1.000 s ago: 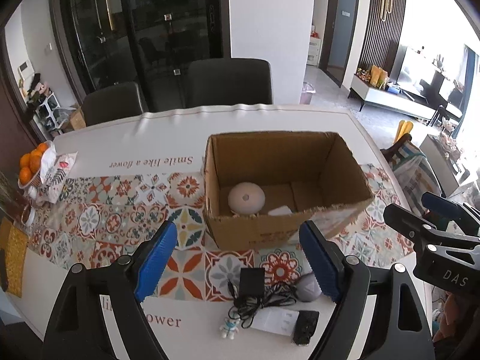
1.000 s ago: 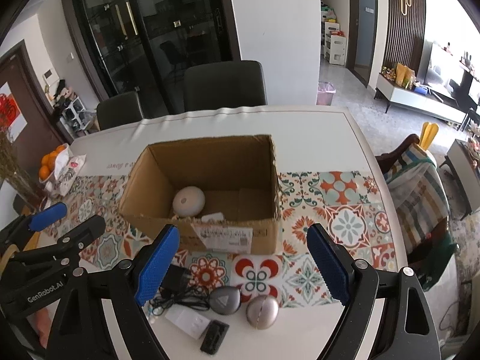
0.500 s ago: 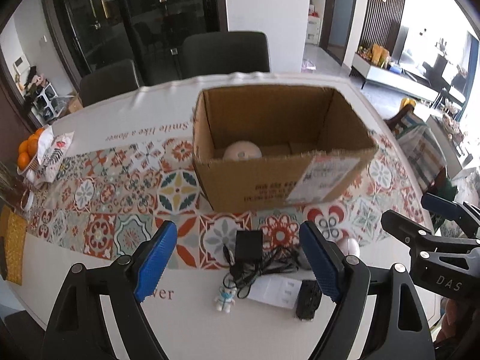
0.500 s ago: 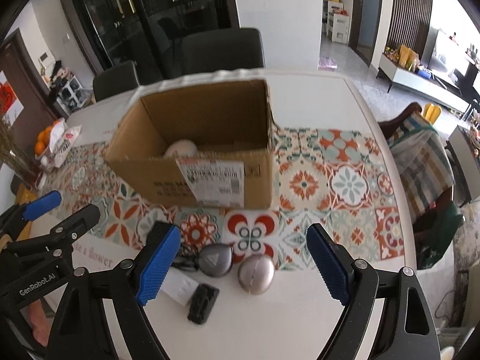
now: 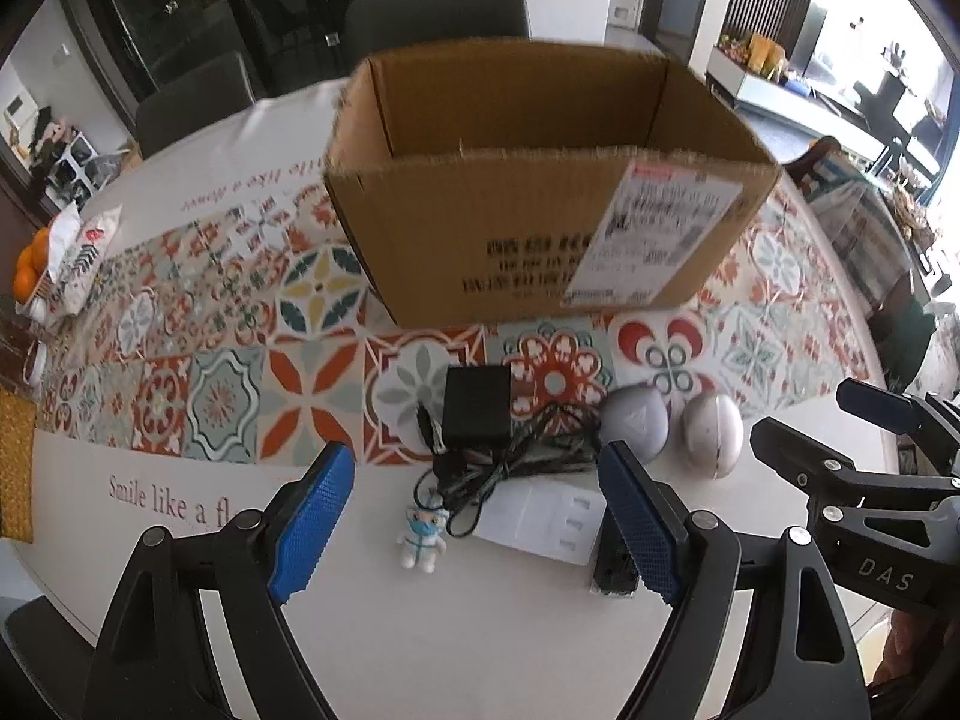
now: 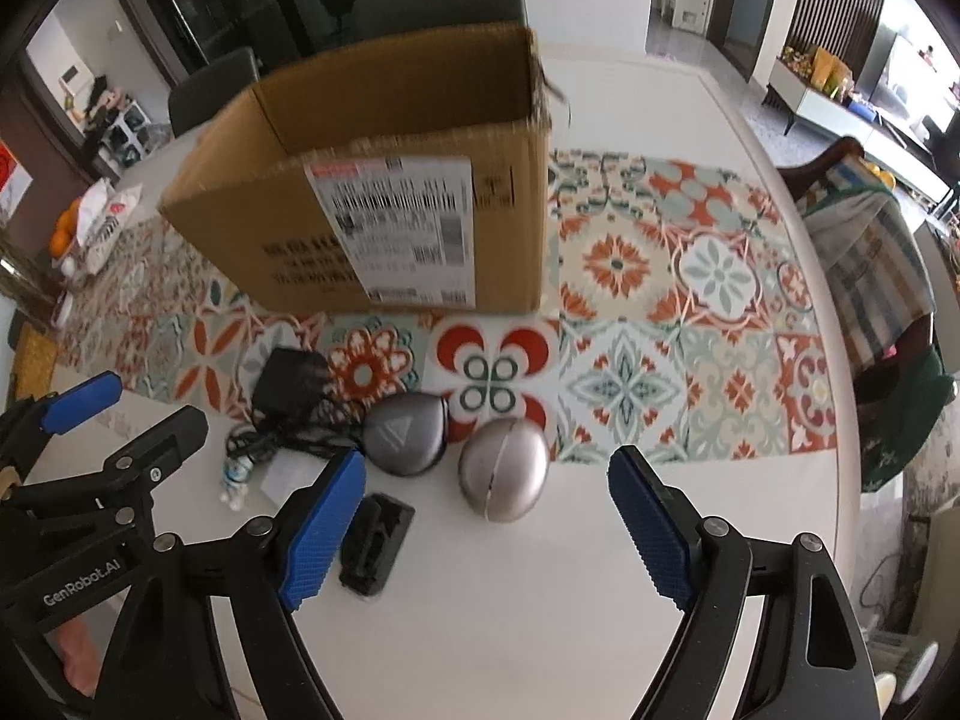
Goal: Organize rigid objects
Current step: 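Withdraw both open tools from the box back toward the items, then close the right tool around the silver egg-shaped speaker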
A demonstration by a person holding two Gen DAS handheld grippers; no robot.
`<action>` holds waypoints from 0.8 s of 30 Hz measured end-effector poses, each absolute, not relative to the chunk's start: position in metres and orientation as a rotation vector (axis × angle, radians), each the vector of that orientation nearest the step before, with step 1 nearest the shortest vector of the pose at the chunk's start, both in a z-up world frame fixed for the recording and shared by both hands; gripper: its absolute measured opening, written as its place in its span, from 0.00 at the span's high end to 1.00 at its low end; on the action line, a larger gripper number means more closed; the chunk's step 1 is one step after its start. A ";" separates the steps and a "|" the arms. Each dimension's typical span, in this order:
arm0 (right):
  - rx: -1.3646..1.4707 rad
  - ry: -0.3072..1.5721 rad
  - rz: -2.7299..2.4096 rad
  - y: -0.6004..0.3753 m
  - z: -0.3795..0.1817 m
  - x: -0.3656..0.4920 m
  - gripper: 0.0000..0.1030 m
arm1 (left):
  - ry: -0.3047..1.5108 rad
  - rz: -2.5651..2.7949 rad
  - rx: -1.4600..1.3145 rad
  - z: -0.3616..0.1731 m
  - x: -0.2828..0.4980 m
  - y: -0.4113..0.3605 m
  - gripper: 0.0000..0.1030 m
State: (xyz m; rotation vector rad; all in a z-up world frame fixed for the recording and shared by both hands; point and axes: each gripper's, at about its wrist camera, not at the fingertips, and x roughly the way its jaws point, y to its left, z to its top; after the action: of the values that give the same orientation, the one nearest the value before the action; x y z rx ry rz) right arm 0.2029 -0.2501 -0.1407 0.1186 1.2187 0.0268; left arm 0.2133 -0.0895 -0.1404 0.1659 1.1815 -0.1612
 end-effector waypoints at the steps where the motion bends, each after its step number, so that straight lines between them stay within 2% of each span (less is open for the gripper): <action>1: 0.120 1.232 0.026 -0.250 -0.145 0.203 0.20 | 1.189 -0.162 0.170 -0.144 0.213 -0.091 0.19; 24: 0.148 1.393 -0.005 -0.257 -0.223 0.219 0.30 | 1.316 -0.156 0.256 -0.207 0.217 -0.109 0.19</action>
State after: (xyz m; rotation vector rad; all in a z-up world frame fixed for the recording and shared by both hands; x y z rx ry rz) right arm 0.2190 -0.2567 -0.2229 0.1478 1.3934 -0.0049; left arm 0.2174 -0.1093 -0.2074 0.2560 1.3159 -0.1556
